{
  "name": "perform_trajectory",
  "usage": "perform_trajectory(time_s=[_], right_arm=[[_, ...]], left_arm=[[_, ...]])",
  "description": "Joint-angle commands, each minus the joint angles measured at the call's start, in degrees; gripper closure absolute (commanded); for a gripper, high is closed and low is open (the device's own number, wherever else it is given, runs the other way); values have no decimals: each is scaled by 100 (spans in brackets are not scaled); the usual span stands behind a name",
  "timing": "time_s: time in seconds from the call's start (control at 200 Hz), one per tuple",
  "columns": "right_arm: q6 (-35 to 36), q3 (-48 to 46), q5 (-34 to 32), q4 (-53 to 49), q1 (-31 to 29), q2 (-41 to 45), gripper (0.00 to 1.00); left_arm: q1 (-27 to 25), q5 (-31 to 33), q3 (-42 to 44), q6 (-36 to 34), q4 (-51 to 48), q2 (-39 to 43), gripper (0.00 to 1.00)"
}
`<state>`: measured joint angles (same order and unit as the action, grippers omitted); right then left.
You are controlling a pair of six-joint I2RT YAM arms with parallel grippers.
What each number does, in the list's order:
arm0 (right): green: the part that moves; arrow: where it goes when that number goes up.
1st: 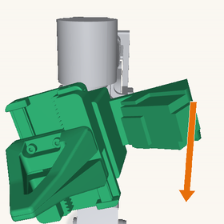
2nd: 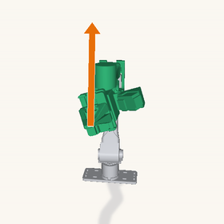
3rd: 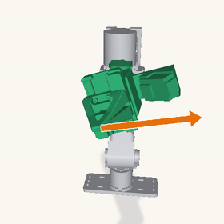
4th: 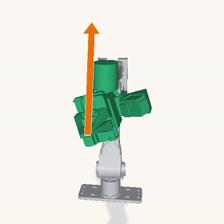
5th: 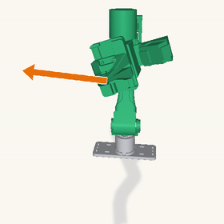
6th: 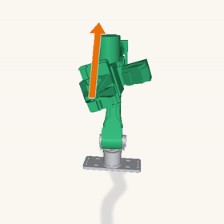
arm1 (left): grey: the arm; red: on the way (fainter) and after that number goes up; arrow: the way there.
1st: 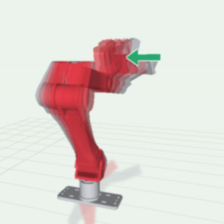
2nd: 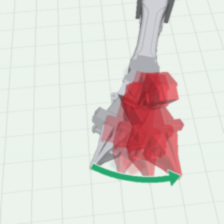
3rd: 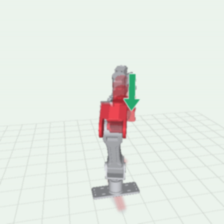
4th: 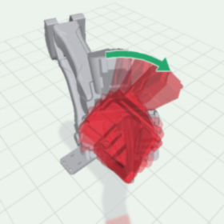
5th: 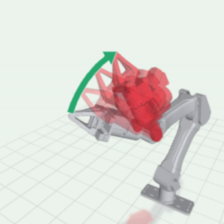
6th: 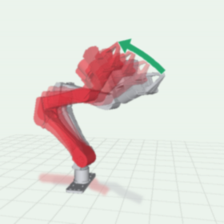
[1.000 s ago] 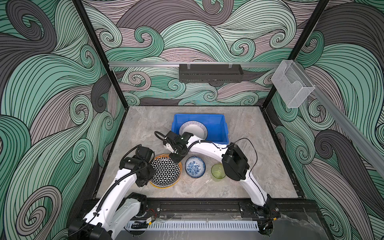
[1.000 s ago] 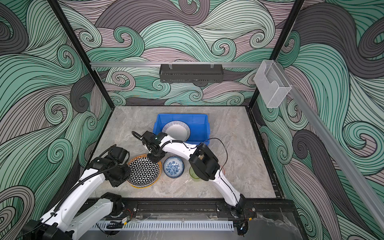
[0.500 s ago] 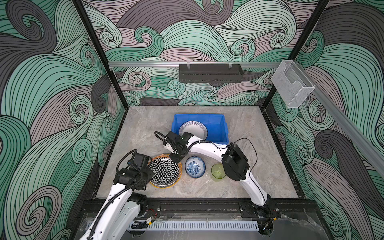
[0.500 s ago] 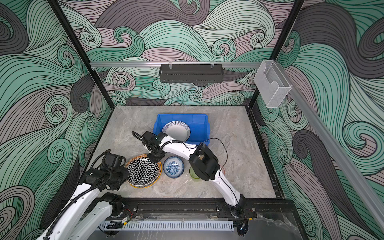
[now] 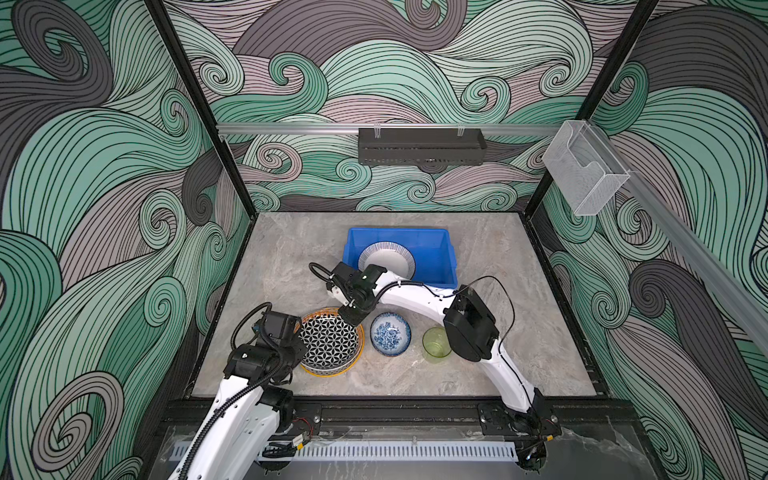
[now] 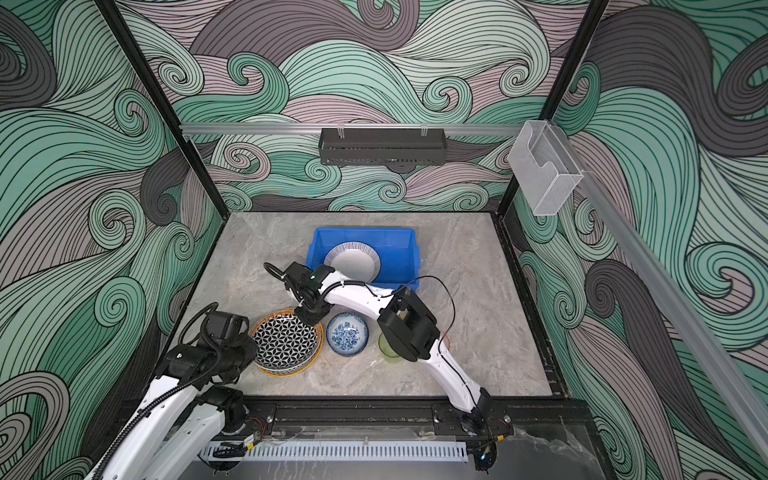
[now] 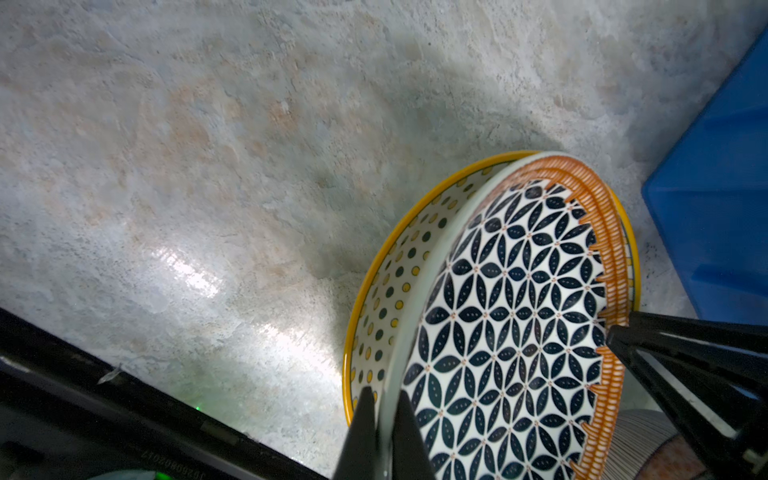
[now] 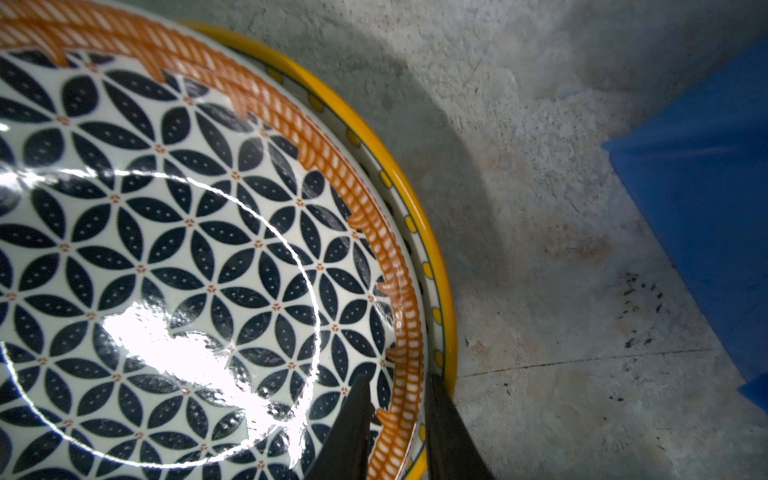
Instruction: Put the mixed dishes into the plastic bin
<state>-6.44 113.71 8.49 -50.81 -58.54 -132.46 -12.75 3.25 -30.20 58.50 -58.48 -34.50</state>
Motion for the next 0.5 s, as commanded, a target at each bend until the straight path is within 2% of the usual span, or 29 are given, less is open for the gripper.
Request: perform_trajectory(time_s=[0.0, 0.496], right_arm=[[-15, 34, 597, -192, -193, -227, 75], [-58, 334, 480, -185, -200, -105, 67]], left_arm=[[62, 1, -78, 205, 413, 30, 100], [62, 27, -205, 13, 281, 137, 100]])
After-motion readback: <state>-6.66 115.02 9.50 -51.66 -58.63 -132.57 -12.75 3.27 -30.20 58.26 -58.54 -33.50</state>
